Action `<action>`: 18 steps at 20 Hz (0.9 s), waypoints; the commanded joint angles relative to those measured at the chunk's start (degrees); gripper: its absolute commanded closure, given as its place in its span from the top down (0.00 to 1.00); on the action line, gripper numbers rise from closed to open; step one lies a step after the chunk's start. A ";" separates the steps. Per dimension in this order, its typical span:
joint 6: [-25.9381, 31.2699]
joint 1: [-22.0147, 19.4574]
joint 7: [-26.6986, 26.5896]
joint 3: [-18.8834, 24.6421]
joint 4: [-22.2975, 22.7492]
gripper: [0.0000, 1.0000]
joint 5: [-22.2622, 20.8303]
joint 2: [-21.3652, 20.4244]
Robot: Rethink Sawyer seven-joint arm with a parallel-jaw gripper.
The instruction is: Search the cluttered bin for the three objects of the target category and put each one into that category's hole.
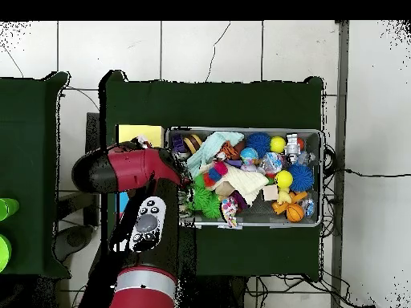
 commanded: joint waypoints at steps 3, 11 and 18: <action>0.38 -3.44 11.25 4.88 4.48 1.00 3.76 -3.56; 12.41 -4.80 8.26 3.97 3.58 1.00 5.73 -13.84; 15.65 -9.03 2.31 6.99 4.70 1.00 4.47 -16.84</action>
